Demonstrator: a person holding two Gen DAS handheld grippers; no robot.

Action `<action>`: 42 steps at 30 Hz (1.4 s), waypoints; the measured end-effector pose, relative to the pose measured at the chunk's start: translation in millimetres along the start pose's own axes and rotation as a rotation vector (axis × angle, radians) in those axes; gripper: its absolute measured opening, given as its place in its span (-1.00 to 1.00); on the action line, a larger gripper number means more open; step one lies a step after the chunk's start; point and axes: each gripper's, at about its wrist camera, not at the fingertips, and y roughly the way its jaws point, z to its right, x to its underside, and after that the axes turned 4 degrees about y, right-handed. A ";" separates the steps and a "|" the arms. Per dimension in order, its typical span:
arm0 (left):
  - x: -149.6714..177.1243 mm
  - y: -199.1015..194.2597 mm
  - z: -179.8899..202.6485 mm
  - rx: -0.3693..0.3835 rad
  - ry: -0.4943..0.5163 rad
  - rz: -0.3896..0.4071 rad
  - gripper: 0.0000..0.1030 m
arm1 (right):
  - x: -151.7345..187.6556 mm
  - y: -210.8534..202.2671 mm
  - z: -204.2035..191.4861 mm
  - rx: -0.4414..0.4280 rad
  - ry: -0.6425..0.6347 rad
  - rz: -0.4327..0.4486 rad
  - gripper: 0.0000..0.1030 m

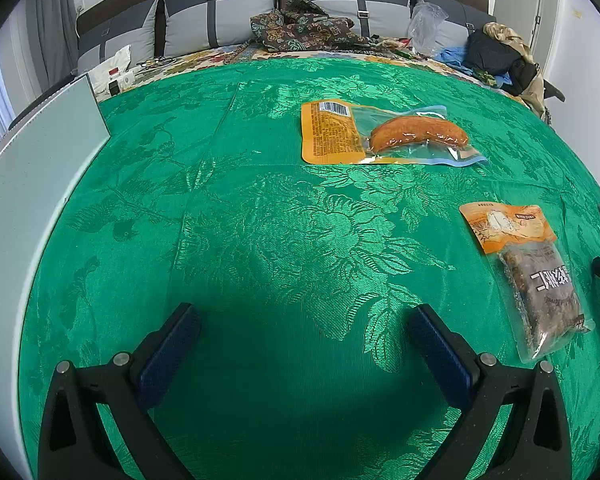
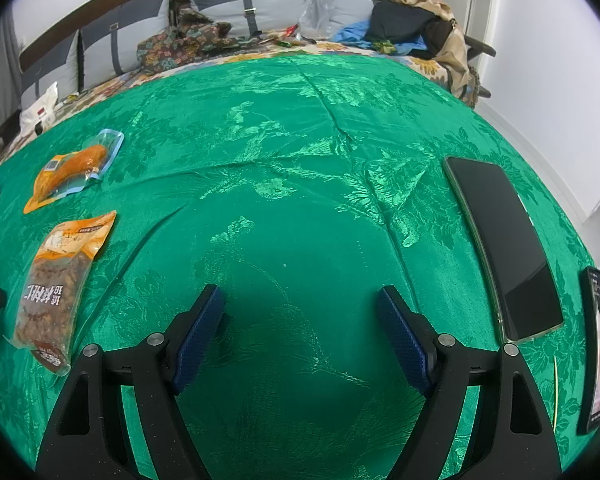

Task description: Organize snacks

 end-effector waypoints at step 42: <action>-160.9 91.9 61.2 0.225 0.391 -0.191 0.14 | 0.3 0.8 -0.5 -0.003 0.003 0.000 0.61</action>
